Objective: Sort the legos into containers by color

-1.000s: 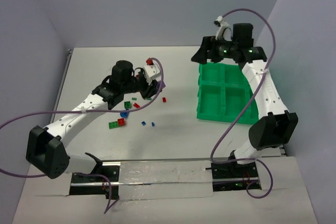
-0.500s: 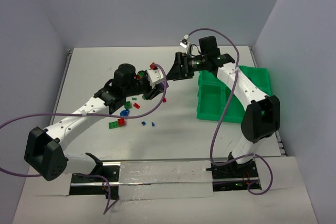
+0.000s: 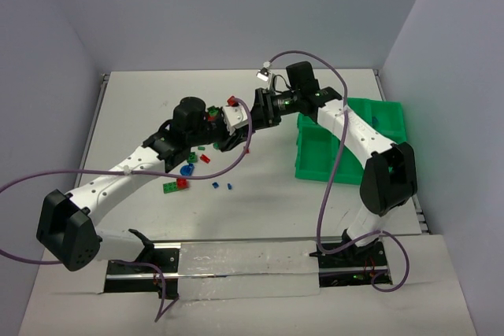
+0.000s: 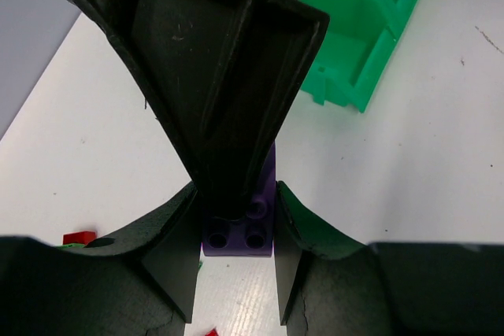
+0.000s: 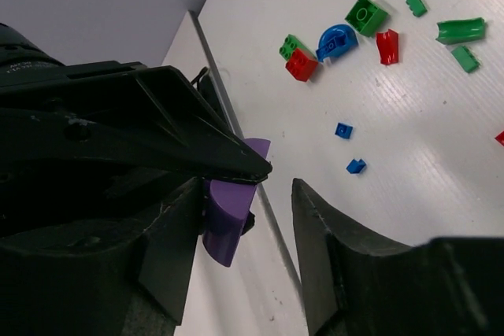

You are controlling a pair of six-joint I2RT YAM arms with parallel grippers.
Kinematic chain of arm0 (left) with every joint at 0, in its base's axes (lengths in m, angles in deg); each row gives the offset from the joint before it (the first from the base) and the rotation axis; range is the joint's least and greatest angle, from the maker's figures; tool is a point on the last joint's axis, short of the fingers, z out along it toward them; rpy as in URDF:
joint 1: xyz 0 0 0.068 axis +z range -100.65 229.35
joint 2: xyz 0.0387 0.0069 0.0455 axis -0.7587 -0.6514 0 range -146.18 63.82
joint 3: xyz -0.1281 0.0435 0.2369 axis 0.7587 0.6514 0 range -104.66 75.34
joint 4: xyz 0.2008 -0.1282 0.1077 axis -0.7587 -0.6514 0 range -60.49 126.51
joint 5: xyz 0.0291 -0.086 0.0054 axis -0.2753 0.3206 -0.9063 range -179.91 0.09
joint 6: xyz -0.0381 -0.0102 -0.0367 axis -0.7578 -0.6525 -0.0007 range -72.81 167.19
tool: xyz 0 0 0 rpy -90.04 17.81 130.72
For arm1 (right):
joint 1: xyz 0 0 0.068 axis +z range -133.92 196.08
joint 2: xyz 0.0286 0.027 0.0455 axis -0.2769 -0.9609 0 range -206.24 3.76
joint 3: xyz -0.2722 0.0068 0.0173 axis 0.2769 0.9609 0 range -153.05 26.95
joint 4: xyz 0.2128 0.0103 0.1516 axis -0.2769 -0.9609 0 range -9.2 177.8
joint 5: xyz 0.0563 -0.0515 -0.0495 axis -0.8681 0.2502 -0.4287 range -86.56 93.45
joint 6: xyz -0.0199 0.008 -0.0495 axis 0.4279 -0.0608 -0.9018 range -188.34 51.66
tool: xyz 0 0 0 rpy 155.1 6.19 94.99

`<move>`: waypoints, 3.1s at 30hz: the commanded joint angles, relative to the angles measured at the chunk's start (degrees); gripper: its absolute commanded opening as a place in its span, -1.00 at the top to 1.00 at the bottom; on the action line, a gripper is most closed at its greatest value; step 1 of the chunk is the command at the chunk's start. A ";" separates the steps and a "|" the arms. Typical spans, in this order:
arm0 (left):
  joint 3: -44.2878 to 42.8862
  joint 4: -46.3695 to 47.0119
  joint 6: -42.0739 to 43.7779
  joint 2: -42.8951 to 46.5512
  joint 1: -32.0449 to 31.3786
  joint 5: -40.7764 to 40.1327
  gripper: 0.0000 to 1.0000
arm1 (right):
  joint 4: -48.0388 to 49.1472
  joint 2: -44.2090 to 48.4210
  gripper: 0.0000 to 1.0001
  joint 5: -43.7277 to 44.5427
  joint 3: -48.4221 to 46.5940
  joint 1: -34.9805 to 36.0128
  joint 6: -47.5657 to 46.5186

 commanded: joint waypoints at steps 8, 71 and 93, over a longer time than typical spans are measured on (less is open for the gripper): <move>-1.77 3.22 -1.56 -1.17 -0.55 -2.75 0.96 | 3.09 0.38 0.75 -6.11 2.10 0.44 1.05; -19.49 -23.65 8.55 -25.57 27.85 -1.35 -0.99 | -13.90 -15.42 -0.99 39.90 -15.83 -36.48 -27.23; -28.24 -28.33 32.62 -43.34 33.19 11.13 -0.92 | -22.92 -7.88 -1.00 26.94 -24.08 -35.69 -23.81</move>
